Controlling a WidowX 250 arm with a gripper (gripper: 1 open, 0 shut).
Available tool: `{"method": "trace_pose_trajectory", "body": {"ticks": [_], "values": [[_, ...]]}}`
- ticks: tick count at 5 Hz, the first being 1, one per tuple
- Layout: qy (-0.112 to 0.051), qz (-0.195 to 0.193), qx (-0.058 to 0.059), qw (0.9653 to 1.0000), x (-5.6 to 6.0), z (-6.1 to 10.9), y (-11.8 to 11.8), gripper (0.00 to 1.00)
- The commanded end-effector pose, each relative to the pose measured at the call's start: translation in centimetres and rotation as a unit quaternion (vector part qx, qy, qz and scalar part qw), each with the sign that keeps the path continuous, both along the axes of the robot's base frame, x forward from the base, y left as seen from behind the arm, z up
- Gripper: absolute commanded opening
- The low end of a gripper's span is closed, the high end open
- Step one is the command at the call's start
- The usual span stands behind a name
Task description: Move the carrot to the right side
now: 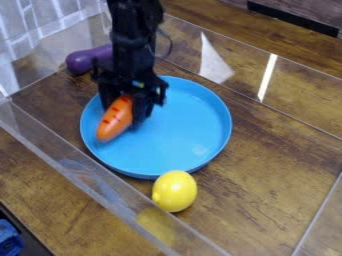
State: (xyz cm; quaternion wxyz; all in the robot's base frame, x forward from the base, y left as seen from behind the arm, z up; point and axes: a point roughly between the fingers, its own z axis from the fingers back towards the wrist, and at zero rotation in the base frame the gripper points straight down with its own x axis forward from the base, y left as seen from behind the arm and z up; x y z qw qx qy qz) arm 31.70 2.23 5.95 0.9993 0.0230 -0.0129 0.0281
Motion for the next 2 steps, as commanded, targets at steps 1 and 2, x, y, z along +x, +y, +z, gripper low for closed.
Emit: {"method": "trace_pose_trajectory", "body": {"ticks": [1, 2], "values": [[-0.061, -0.019, 0.011, 0.9979, 0.6, 7.1, -1.4, 0.0], [-0.077, -0.05, 0.012, 0.9957, 1.5, 9.7, -3.8, 0.0]]}}
